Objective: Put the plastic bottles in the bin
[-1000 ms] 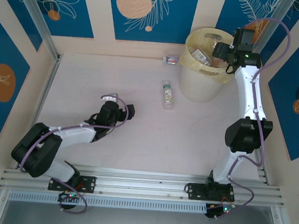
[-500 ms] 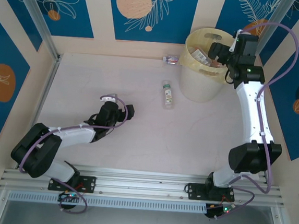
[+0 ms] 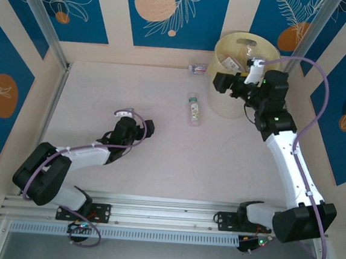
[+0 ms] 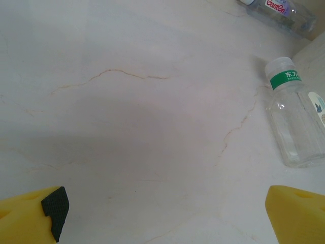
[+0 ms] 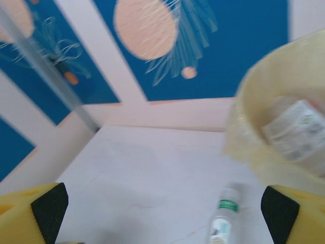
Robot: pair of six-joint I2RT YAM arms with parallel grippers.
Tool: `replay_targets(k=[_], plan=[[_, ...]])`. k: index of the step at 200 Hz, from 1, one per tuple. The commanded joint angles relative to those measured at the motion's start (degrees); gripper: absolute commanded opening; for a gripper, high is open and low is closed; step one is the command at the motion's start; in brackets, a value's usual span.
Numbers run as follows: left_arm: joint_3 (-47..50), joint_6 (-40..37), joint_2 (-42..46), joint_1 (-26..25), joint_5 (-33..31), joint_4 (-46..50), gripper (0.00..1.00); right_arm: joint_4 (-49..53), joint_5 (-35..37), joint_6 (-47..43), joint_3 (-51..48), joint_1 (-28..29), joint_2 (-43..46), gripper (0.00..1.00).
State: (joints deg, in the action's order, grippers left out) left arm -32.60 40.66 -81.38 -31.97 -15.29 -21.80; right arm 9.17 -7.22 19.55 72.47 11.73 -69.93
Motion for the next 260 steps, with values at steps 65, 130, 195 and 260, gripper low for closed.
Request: replay_targets(k=[65, 130, 195, 260], plan=[[1.4, 2.92, 3.52, 1.29, -5.39, 2.51, 1.0, 4.06, 15.56, -9.84, 0.33, 16.69, -12.85, 0.99], [2.36, 4.02, 4.04, 2.48, -4.4, 2.74, 1.0, 21.69, 31.14, -5.2, 13.49, 17.53, -34.17, 0.99], [4.38, 5.72, 4.42, 3.75, -2.2, 0.44, 1.0, 28.71, 32.75, -2.47, 21.15, 16.06, -47.44, 0.93], [6.22, 6.36, 5.27, 4.55, -0.98, -1.75, 1.0, 27.13, 29.05, -1.94, 23.62, 14.29, -53.51, 0.83]])
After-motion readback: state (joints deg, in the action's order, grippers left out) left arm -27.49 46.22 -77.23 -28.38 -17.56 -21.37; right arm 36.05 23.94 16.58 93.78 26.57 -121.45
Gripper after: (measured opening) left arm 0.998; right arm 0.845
